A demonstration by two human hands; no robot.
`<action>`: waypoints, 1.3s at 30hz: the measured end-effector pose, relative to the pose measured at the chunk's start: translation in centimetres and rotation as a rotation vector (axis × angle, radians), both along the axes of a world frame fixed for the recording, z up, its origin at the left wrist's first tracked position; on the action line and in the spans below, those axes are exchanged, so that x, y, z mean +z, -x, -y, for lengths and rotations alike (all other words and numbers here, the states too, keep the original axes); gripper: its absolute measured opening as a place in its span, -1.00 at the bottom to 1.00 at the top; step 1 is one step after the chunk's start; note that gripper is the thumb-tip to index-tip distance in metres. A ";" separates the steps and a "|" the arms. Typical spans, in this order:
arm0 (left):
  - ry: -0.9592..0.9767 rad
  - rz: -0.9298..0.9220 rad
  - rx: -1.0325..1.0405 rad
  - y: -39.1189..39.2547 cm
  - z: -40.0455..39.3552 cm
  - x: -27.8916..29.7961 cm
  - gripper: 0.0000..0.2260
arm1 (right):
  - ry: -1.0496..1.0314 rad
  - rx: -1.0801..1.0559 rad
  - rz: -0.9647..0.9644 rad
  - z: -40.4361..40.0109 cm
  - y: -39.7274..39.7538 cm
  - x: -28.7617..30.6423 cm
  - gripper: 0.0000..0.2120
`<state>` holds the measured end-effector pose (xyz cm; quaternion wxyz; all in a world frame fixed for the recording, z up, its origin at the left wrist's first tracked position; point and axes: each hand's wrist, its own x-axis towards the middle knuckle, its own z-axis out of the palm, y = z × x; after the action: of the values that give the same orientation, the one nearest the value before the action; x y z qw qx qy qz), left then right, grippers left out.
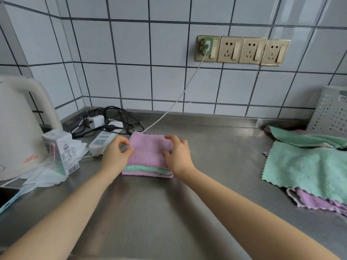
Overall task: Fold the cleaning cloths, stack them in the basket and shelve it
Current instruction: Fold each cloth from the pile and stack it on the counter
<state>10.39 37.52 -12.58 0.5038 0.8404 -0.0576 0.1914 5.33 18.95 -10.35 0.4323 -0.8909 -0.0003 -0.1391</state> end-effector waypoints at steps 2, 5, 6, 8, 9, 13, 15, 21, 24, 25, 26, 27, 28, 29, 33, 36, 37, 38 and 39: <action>-0.084 0.047 -0.056 0.1 -0.1 0.1 -0.80 | 0.088 0.049 0.069 -0.2 0.2 -0.1 -0.50; -0.162 0.009 -0.128 0.1 -0.2 0.5 -0.72 | 0.218 0.121 0.098 -0.2 0.2 -0.6 -0.53; -0.180 -0.027 -0.137 0.1 -0.2 0.7 -0.68 | 0.250 0.130 0.098 -0.1 0.1 -0.7 -0.54; -0.237 -0.075 -0.133 0.0 0.1 0.9 -0.63 | 0.292 0.134 0.088 0.1 -0.1 -1.0 -0.56; -0.271 -0.087 -0.122 -0.1 0.4 1.1 -0.62 | 0.309 0.136 0.071 0.3 -0.3 -1.1 -0.56; -0.410 -0.160 -0.082 -0.3 0.9 2.2 -0.56 | 0.379 0.071 -0.093 1.4 -0.9 -1.2 -0.55; -0.498 -0.201 -0.036 -0.3 0.7 2.7 -0.51 | 0.403 0.048 -0.160 2.2 -0.5 -0.7 -0.53; -0.623 0.053 0.067 2.8 3.4 4.2 -0.65 | 0.476 0.068 -0.169 6.3 3.6 1.4 -0.52; -0.571 0.144 -0.035 5.5 7.3 4.8 -0.69 | 0.533 0.045 -0.142 9.8 6.5 2.4 -0.53; -0.532 0.139 -0.080 6.5 8.7 4.9 -0.70 | 0.548 0.039 -0.129 11.1 7.4 2.8 -0.54; -0.478 0.133 -0.125 7.6 10.3 5.0 -0.72 | 0.567 0.024 -0.117 12.6 8.6 3.1 -0.55; -0.444 0.122 -0.152 8.6 11.8 5.0 -0.73 | 0.591 0.006 -0.092 14.1 9.4 3.3 -0.57; -0.427 0.133 -0.171 9.7 13.6 4.8 -0.75 | 0.631 -0.017 -0.074 15.9 10.7 3.4 -0.59; -0.441 0.155 -0.190 10.5 15.1 4.6 -0.76 | 0.674 -0.042 -0.046 17.5 11.6 3.4 -0.61; -0.463 0.148 -0.361 13.0 21.4 3.2 -0.76 | 0.833 -0.161 -0.036 24.6 16.4 3.2 -0.68; -0.464 0.088 -0.563 14.6 26.1 2.1 -0.72 | 0.828 -0.275 -0.066 30.1 20.3 2.4 -0.70; -0.459 0.071 -0.618 15.3 27.8 2.1 -0.70 | 0.817 -0.323 -0.086 32.2 21.9 2.1 -0.69; -0.447 0.066 -0.661 15.9 29.4 1.9 -0.68 | 0.815 -0.364 -0.103 33.9 23.4 1.8 -0.67; -0.444 0.054 -0.692 16.4 30.5 1.7 -0.67 | 0.830 -0.391 -0.106 35.3 24.6 1.4 -0.65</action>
<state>-6.03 7.02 -10.83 0.3432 0.8545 -0.3897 0.0156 -19.28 -16.30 -8.93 0.0040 -0.9779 0.1340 -0.1604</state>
